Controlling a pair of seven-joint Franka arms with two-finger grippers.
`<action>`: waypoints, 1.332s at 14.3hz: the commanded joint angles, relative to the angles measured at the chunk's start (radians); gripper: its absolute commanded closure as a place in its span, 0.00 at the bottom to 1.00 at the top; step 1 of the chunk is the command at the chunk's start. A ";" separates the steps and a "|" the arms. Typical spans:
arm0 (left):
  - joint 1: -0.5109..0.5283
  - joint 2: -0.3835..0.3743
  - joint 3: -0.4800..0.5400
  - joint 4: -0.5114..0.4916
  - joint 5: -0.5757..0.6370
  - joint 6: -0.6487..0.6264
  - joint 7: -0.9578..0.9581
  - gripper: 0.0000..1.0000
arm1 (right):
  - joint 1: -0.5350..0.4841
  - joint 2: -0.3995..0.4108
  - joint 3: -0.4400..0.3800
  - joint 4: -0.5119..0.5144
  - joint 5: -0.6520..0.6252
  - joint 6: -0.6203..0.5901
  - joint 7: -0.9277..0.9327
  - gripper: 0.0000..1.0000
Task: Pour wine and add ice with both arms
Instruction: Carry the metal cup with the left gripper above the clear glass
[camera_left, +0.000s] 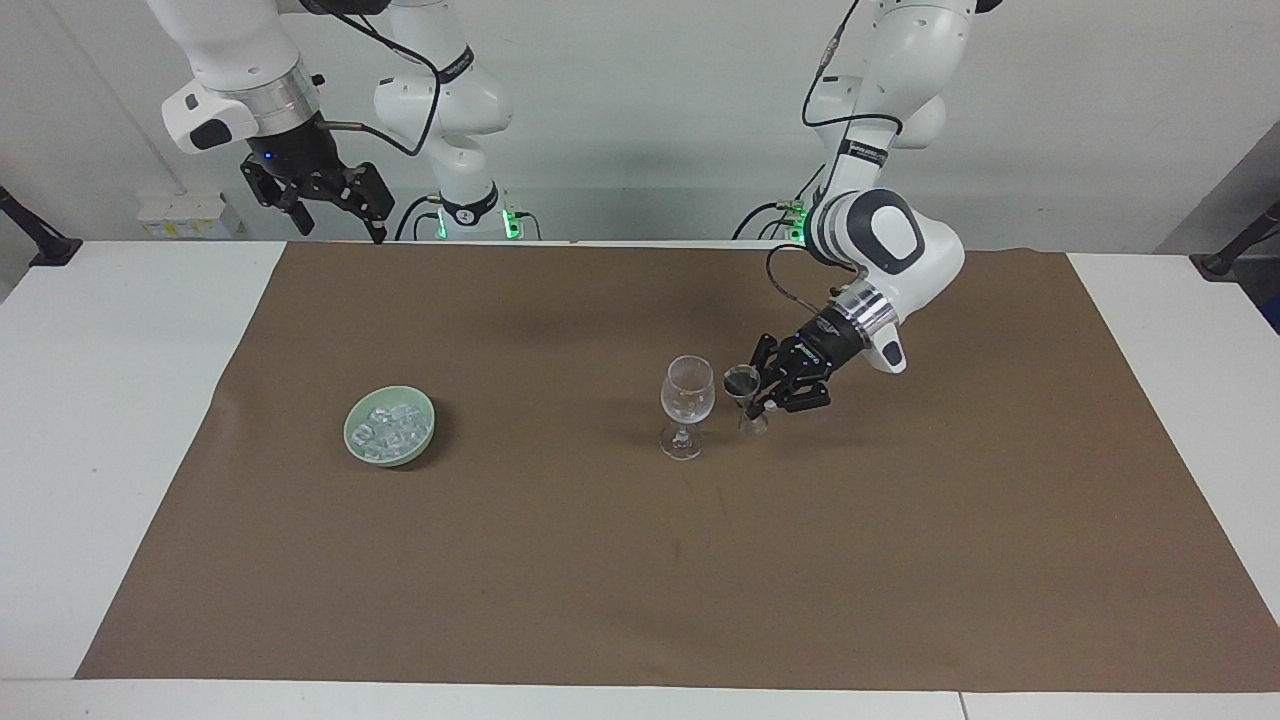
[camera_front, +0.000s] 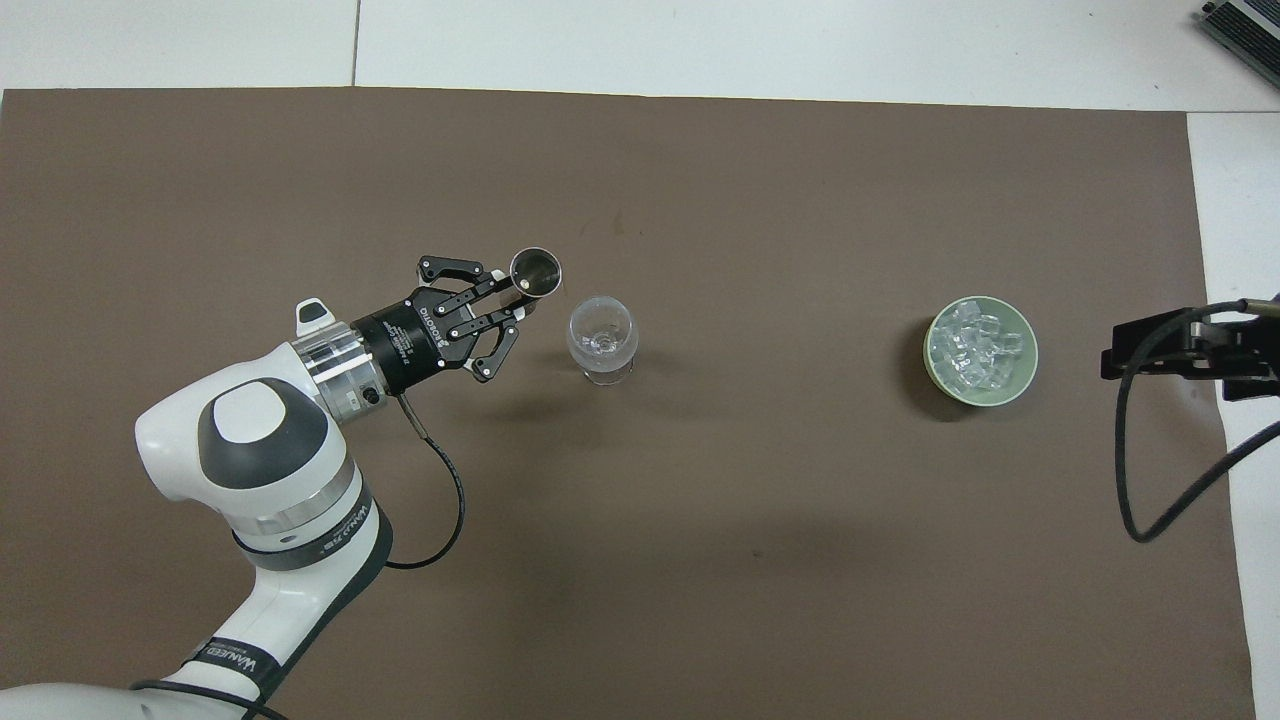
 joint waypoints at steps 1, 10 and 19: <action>-0.024 -0.040 0.014 -0.028 -0.028 0.028 0.035 1.00 | 0.002 -0.026 -0.002 -0.031 0.007 0.022 0.012 0.00; -0.040 -0.042 0.014 -0.031 -0.028 0.054 0.095 1.00 | 0.002 -0.026 -0.002 -0.031 0.007 0.022 0.012 0.00; -0.061 -0.048 0.014 -0.030 -0.028 0.103 0.144 1.00 | 0.002 -0.026 -0.002 -0.031 0.007 0.022 0.012 0.00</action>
